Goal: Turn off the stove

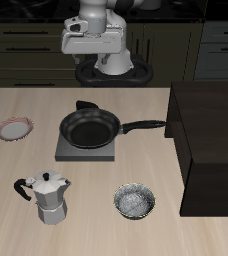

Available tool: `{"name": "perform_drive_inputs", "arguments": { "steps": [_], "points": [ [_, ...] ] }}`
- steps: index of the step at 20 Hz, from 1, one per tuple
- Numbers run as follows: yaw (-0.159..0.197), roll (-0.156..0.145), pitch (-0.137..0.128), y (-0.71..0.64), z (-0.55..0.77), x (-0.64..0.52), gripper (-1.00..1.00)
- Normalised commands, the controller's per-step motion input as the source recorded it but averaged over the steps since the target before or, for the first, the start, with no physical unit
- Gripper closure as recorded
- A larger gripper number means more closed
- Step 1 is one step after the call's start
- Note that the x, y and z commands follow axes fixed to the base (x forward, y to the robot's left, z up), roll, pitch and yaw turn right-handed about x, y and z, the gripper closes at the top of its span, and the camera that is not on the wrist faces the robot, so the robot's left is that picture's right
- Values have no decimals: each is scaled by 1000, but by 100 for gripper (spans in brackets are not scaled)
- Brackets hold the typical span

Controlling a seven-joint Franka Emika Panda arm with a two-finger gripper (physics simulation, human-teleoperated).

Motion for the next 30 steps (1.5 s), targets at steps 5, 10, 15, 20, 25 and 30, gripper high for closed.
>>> {"name": "perform_drive_inputs", "arguments": {
  "steps": [5, 10, 15, 20, 25, 30],
  "points": [
    [67, -39, -12, -100, -66, -44, -100],
    [154, 19, -17, -6, -36, -42, -100],
    [92, 27, -23, -100, 56, 69, -100],
    [116, 101, 8, -90, -73, 60, -100],
    [101, 63, 0, -238, -31, 152, -100],
    [37, 20, 14, -191, -106, 130, -100]
  ]
}}
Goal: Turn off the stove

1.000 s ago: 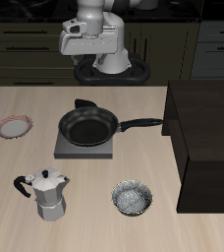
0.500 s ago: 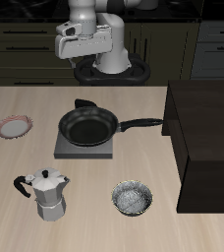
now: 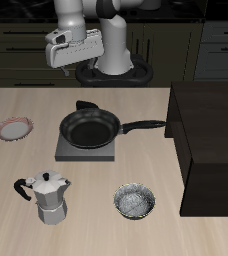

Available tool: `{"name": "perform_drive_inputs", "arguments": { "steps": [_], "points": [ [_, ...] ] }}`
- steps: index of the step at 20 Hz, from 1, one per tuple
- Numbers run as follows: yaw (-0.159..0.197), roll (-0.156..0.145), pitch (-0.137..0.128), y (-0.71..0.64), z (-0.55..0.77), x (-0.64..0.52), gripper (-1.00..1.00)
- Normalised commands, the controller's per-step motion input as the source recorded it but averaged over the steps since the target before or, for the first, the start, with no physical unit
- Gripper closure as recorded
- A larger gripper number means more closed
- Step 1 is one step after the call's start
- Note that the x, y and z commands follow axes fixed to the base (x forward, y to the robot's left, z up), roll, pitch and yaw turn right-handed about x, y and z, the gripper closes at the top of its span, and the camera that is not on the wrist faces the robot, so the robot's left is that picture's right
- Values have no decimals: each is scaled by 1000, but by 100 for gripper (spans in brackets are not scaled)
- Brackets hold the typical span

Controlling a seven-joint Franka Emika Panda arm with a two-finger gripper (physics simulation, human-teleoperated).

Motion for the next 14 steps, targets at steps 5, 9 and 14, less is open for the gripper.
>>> {"name": "perform_drive_inputs", "arguments": {
  "steps": [5, 9, 14],
  "points": [
    [55, 33, 3, -26, -216, -16, -100],
    [72, 18, 14, 62, -221, 0, -100],
    [22, 2, 25, -40, -190, 55, -100]
  ]
}}
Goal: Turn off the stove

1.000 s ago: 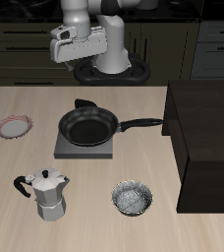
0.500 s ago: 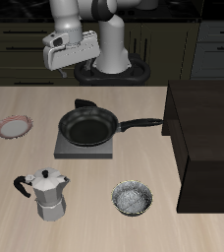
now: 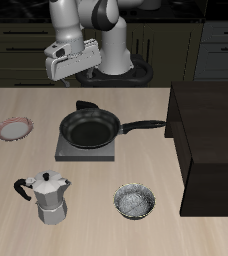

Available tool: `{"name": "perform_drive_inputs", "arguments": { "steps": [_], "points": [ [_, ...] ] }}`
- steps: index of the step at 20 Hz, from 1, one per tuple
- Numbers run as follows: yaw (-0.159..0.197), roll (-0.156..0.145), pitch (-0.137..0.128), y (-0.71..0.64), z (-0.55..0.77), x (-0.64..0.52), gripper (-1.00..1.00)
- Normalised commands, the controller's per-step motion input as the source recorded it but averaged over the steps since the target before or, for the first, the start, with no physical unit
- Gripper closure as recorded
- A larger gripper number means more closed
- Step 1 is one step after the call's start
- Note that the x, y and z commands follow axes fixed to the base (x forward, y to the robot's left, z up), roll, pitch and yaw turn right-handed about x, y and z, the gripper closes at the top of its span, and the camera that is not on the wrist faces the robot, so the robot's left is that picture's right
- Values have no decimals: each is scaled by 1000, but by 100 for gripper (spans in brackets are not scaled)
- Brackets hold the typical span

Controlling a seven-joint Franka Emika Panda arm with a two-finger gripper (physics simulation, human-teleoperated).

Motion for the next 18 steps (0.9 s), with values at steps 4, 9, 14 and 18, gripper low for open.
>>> {"name": "perform_drive_inputs", "arguments": {
  "steps": [4, 9, 14, 18],
  "points": [
    [69, 22, 49, -45, -298, -48, -100],
    [57, 23, 38, -13, -107, 8, -100],
    [38, -13, 21, -55, -74, 102, -100],
    [85, 7, 36, 82, -246, -7, -100]
  ]
}}
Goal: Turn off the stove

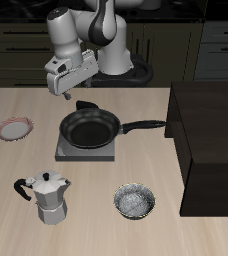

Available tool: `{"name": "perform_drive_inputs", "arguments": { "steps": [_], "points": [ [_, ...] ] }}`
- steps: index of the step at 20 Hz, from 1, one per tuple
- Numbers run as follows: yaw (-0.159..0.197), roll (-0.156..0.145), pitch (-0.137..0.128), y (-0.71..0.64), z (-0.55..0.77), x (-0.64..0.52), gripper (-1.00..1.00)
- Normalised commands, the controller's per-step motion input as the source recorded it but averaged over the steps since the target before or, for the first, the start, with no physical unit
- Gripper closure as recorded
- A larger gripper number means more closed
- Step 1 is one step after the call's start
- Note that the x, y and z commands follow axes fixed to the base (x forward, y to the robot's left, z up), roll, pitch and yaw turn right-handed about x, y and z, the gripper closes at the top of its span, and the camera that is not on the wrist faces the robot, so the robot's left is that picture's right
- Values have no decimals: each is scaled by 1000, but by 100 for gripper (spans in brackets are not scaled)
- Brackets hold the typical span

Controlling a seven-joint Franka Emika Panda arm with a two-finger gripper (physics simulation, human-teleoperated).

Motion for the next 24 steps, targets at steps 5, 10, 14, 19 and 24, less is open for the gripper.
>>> {"name": "perform_drive_inputs", "arguments": {
  "steps": [5, 10, 14, 19, 24],
  "points": [
    [36, -76, -5, -9, -63, 59, -100],
    [38, -23, -3, 128, -42, -48, -100],
    [36, -26, -2, 73, -67, -32, -100],
    [24, -75, -17, 30, -60, -44, -100],
    [31, -71, -29, -67, 0, -33, -100]
  ]
}}
